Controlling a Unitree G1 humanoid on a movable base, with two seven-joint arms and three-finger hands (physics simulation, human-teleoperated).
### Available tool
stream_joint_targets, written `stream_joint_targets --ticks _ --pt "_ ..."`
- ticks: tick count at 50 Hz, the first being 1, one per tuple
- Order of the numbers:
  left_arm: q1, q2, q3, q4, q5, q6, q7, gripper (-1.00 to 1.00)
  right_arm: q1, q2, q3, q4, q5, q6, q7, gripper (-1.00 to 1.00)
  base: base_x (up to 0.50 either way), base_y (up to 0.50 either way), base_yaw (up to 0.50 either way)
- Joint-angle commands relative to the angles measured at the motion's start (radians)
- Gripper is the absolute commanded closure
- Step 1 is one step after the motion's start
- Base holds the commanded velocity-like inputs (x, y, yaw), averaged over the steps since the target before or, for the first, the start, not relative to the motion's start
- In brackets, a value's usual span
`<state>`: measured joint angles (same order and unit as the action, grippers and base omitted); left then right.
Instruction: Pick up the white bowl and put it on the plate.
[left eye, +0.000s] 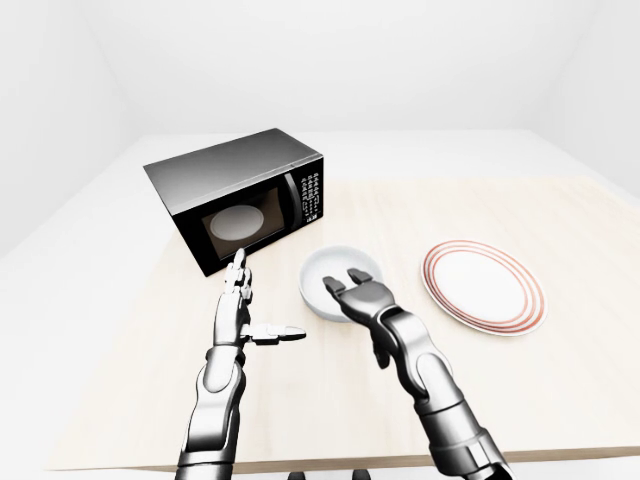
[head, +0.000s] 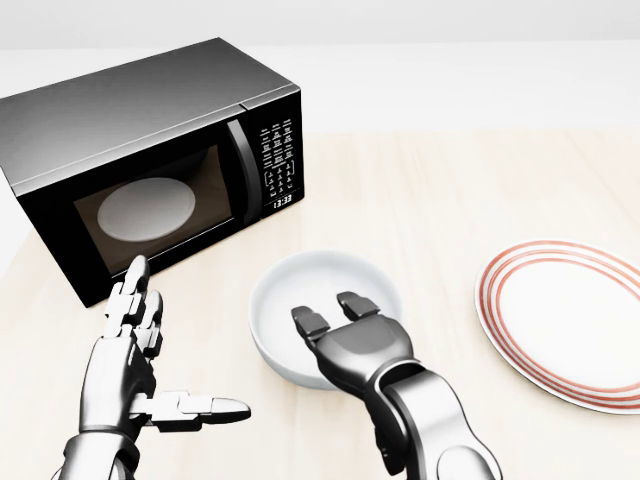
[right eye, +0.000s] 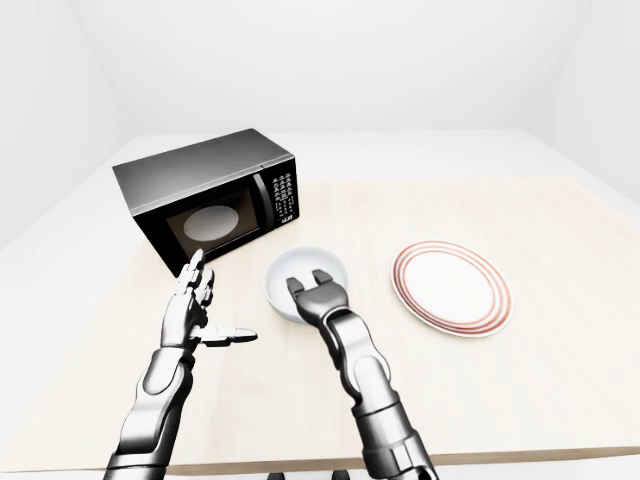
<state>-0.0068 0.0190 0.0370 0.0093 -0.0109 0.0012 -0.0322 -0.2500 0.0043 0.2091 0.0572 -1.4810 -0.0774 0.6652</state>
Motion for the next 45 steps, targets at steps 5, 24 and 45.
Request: stream_joint_targets --ticks 5,24,45 --pt "0.000 0.000 0.000 0.000 0.000 0.000 0.000 -1.00 0.028 -0.018 0.002 0.013 -0.028 -0.010 0.023 -1.00 0.00 0.00 0.00" --pt "0.000 0.000 0.000 0.000 0.000 0.000 0.000 -1.00 0.026 -0.013 0.002 0.028 -0.030 -0.010 0.018 -1.00 0.00 0.00 0.00" --pt "0.000 0.000 0.000 0.000 0.000 0.000 0.000 -1.00 0.022 -0.015 0.000 0.056 -0.017 -0.010 -0.007 0.75 0.00 0.00 0.00"
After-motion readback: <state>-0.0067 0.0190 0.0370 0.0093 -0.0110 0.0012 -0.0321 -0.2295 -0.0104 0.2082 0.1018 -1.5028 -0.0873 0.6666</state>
